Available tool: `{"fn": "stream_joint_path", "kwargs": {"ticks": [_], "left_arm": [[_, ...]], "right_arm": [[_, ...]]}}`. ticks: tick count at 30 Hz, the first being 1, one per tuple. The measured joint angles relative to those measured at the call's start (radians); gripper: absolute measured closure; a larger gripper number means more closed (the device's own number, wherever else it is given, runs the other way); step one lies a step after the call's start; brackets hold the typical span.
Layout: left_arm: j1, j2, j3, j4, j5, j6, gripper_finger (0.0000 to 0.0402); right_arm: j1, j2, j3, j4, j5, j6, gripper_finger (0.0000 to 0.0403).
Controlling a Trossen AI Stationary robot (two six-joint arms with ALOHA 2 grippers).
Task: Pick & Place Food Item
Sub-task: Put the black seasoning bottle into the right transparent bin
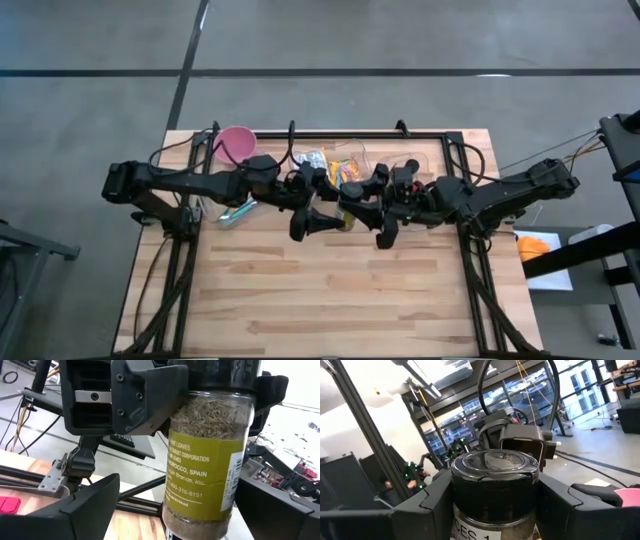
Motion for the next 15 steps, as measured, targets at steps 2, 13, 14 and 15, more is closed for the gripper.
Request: {"fn": "stream_joint_path", "kwargs": {"ticks": [2, 13, 14, 15], "left_arm": [[0.000, 0.000, 0.000, 0.003, 0.003, 0.000, 0.0019], [-0.013, 0.032, 0.000, 0.059, 0.080, -0.006, 0.0113], [-0.013, 0.032, 0.000, 0.059, 0.080, -0.009, 0.0121], [-0.013, 0.031, 0.000, 0.062, 0.085, -0.008, 0.0130]], "right_arm": [[-0.001, 0.005, 0.000, 0.017, 0.000, -0.002, 0.0204], [-0.005, 0.033, 0.000, 0.054, -0.025, -0.010, 0.0204], [-0.005, 0.035, 0.000, 0.057, -0.029, -0.006, 0.0204], [-0.006, 0.035, 0.000, 0.059, -0.029, -0.005, 0.0204]]}}
